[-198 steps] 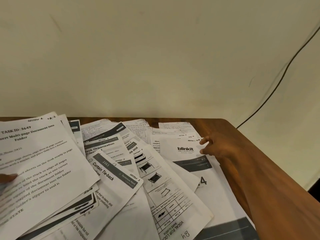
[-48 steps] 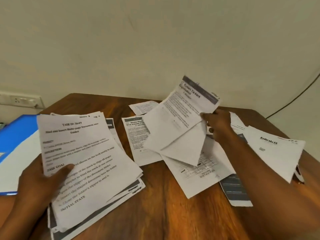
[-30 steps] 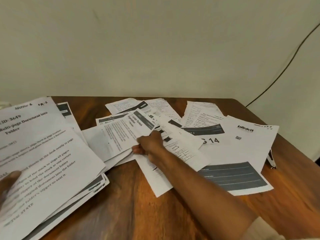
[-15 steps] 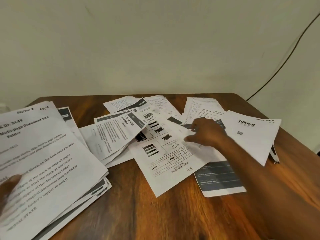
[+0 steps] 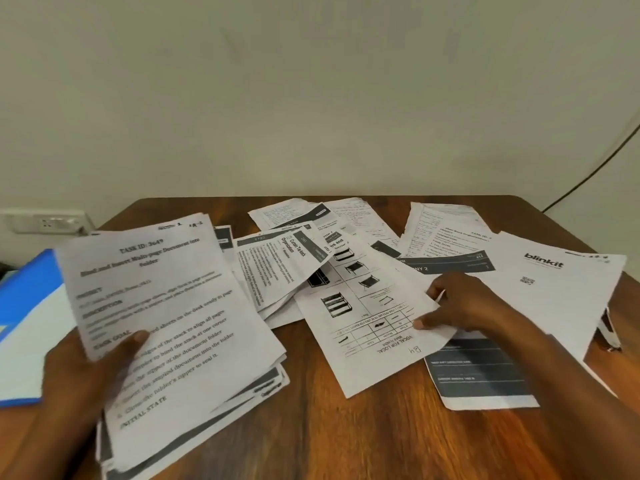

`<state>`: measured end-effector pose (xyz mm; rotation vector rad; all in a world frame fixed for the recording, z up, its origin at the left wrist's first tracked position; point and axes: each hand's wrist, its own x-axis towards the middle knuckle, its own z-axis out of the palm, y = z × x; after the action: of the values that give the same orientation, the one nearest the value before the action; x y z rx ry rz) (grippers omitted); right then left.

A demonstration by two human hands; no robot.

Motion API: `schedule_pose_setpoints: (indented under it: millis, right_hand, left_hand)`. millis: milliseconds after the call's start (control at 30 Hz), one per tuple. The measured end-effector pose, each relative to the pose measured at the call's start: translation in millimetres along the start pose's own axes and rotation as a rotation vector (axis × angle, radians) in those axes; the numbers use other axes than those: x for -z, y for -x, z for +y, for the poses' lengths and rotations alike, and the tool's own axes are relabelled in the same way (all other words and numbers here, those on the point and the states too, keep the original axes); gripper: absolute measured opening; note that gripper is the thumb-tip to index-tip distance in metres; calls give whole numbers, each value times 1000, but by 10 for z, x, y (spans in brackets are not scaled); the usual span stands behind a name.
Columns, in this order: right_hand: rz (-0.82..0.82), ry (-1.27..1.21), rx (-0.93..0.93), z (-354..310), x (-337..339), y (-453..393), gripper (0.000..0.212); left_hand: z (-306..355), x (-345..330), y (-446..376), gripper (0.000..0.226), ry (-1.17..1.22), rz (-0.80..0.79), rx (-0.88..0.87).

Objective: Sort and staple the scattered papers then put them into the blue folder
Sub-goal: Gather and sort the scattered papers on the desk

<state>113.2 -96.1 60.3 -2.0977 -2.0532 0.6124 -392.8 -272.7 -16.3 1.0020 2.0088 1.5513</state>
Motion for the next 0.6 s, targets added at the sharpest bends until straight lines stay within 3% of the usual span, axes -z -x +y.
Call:
schedule_pose_setpoints:
  millis: [33,133,267,367,500,600]
  right_hand:
    - [-4,-8,11,0,-3,-4,47]
    - [-12,-30,44,36,15,0,33]
    - [37,-80,79,83,62,-14,27]
    - [-2,-337,87,-39,163,113,23]
    - [-32,-668,160,-431,72,410,19]
    - [-99,-783,143,-726,-220,528,25]
  left_hand:
    - [352,-92,219,39,-13,-26,-53]
    - [582,-273,333,27,-51,-39,-68]
    - [693,-436,340,44,-38,-85,-61]
    - [751,-489,363,53,-17,-127,-111]
    - [716,-493,354,39,81,-135,-99]
    - [651,-431,355,31,96,-103,-59]
